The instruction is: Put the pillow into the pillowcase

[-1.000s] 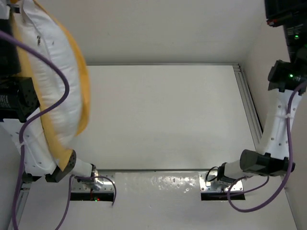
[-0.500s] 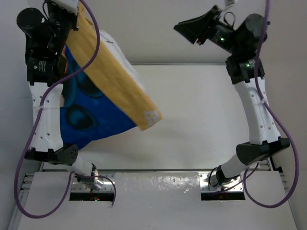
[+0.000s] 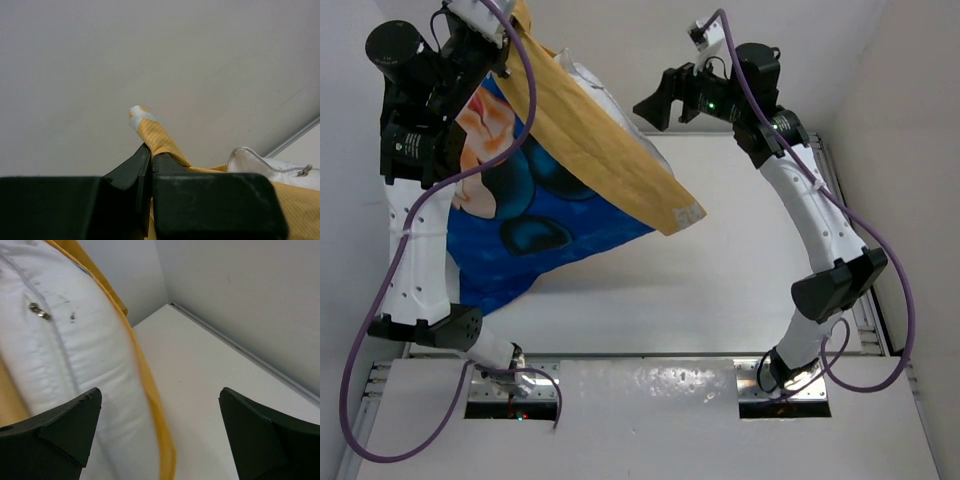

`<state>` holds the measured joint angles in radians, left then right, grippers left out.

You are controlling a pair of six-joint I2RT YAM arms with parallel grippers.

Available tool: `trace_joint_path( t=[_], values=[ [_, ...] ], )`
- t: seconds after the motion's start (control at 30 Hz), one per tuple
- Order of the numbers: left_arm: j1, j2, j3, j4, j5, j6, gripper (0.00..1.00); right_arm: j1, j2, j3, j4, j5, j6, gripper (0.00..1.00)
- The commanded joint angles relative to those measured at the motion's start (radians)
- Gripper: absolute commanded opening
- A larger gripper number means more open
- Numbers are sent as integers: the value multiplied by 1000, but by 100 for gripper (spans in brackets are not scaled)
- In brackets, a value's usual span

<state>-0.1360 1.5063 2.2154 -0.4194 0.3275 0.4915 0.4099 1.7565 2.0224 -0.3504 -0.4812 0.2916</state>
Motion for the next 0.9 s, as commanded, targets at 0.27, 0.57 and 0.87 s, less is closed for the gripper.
trace_joint_path(
  t=[0.27, 0.57, 0.87],
  values=[
    [-14, -61, 81, 82, 70, -18, 0, 105, 47, -100, 259, -593, 37, 99],
    [-17, -58, 66, 76, 68, -10, 0, 248, -5, -255, 375, -559, 87, 96],
    [-54, -46, 46, 96, 102, -60, 0, 267, 83, -266, 582, -196, 363, 0]
  ],
)
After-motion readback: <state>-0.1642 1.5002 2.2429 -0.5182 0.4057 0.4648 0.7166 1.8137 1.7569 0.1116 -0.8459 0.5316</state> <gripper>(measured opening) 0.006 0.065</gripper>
